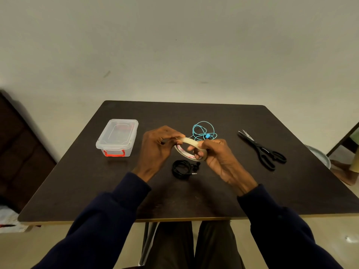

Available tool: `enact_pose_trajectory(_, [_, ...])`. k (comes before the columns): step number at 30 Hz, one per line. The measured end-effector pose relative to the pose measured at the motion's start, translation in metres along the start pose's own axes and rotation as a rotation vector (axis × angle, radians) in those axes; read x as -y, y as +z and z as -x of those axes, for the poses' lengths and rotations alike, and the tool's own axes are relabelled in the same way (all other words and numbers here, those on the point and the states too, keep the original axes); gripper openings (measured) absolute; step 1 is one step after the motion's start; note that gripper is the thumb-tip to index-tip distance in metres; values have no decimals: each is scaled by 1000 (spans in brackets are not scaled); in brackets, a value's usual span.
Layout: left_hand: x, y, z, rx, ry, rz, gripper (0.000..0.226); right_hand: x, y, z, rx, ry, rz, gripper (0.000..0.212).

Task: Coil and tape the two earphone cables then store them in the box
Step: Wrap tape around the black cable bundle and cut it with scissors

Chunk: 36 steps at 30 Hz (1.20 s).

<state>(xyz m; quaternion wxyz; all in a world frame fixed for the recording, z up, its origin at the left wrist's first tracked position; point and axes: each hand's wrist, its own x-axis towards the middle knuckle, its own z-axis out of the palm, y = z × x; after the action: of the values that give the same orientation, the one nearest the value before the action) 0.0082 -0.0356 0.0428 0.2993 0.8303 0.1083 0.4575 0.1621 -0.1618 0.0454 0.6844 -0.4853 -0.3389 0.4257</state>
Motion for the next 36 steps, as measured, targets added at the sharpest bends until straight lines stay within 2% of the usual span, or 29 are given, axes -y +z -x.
enact_pose_trajectory(5, [0,0,2,-18,-8,50,14,-1,3,0,-31,-23,37,40])
enact_pose_trajectory(10, [2,5,6,-29,4,31,13,-1,4,-1,-86,-13,53,25])
enact_pose_trajectory(20, [12,16,10,-33,-36,81,17,-9,5,-4,-186,-17,199,22])
enact_pose_trajectory(22, [13,15,8,-42,-67,116,16,-11,5,-3,-162,-30,173,23])
enact_pose_trajectory(26, [18,13,5,-73,-231,230,17,-5,-4,4,95,6,24,36])
enact_pose_trajectory(29, [18,10,7,-79,-346,337,24,-3,-12,8,133,-29,124,39])
enact_pose_trajectory(36, [3,21,17,-124,-169,266,28,-6,-4,11,91,-179,376,31])
